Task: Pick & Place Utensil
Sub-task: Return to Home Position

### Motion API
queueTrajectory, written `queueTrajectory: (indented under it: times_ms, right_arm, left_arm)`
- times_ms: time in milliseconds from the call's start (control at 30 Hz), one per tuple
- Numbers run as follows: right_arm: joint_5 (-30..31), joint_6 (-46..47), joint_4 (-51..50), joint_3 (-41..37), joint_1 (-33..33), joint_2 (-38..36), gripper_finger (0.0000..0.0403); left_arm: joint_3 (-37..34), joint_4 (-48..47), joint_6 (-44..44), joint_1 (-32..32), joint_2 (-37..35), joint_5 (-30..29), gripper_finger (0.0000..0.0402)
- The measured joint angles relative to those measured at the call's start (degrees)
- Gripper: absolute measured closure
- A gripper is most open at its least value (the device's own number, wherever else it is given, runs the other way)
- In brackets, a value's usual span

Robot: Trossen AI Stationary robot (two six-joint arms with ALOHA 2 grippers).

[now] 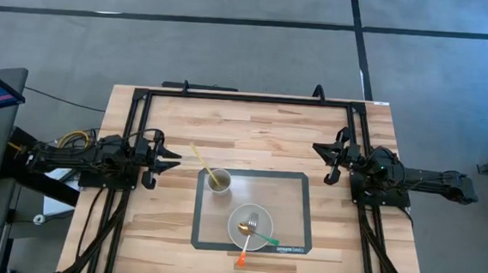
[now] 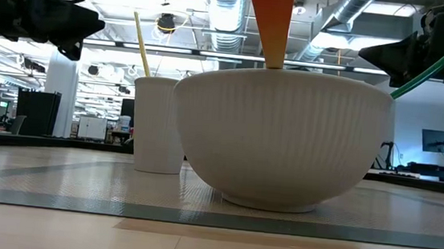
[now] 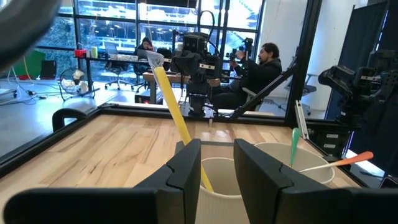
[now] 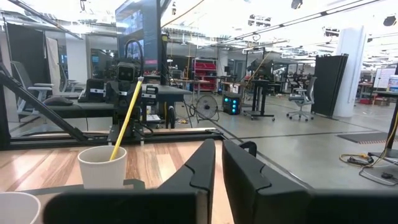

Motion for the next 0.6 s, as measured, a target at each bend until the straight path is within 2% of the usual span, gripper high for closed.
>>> queueTrajectory:
  times_ms: [600]
  right_arm:
    - [0.00,0.00,0.01,0.00,-0.02,0.00,0.0378]
  left_arm:
    - [0.00,0.32,-0.02,0.00,0.00,0.00,0.0305]
